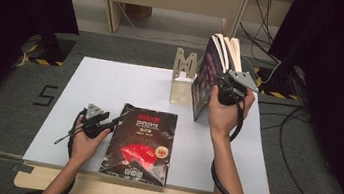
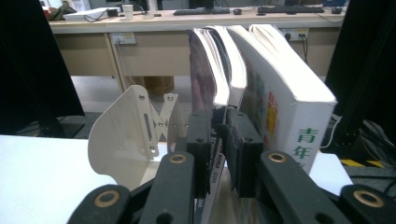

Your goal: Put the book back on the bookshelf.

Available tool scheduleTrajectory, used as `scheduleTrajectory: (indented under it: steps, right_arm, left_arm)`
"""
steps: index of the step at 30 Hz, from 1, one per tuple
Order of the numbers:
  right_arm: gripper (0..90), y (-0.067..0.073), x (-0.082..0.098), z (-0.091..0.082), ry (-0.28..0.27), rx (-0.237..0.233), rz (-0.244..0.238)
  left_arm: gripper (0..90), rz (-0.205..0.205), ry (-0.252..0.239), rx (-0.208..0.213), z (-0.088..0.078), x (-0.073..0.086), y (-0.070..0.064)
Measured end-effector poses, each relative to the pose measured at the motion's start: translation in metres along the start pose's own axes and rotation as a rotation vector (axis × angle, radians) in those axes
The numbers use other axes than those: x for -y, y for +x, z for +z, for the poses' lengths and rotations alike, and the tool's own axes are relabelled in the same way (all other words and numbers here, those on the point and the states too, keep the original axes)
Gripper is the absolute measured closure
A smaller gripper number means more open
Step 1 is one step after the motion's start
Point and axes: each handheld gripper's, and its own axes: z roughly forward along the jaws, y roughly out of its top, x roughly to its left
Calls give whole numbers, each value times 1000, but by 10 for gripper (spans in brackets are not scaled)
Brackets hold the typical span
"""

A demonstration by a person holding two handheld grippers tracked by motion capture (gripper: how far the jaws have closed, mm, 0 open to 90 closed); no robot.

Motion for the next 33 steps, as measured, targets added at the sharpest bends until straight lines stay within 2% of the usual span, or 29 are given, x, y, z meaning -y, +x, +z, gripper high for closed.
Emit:
scheduleTrajectory:
  steps: [19,29,33]
  right_arm:
    - [797,6,-4,23,59,-2,9]
    - [839,7,-9,31,99,3,25]
    - [846,6,-9,32,83,-4,35]
  left_arm:
    - [502,5,3,-1,0,0,0]
    - [503,14,7,0,0,0,0]
    - [503,10,4,1,0,0,-1]
